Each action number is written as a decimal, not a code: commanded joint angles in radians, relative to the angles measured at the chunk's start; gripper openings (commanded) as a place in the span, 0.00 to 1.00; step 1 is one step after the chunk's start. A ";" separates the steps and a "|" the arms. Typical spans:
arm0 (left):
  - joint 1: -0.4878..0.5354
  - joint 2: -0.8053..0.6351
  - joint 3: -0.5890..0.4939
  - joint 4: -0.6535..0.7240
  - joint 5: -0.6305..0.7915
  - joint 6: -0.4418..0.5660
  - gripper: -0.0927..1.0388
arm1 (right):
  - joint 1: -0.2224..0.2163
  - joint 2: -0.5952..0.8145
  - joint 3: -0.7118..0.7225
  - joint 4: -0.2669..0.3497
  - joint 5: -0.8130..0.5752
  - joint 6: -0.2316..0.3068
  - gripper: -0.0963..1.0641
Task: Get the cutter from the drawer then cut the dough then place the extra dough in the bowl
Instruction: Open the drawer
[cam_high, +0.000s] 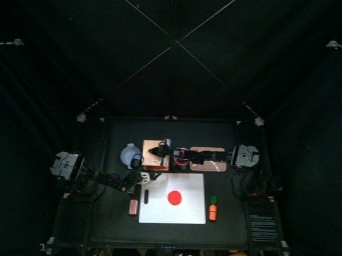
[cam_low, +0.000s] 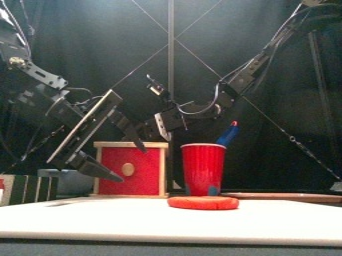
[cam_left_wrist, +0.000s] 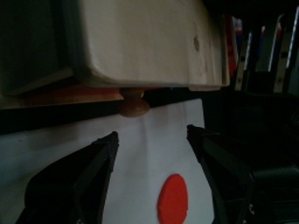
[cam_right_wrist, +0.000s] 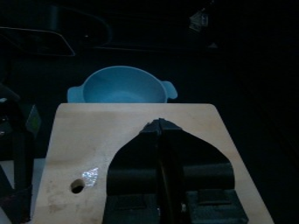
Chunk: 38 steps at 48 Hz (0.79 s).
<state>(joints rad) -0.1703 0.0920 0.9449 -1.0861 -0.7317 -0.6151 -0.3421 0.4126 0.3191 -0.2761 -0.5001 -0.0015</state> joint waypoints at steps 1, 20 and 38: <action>0.006 0.012 -0.015 0.002 -0.037 -0.029 0.92 | 0.005 -0.005 0.002 -0.002 0.015 -0.003 0.03; 0.026 0.074 -0.034 -0.032 -0.075 -0.049 0.72 | 0.005 -0.005 0.000 0.017 0.015 0.000 0.03; 0.035 0.052 -0.009 -0.031 -0.075 -0.046 0.72 | 0.006 -0.005 0.002 0.015 0.015 0.000 0.03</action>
<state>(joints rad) -0.1442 0.1657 0.9373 -1.1137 -0.7992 -0.6596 -0.3375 0.4126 0.3175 -0.2592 -0.4985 0.0015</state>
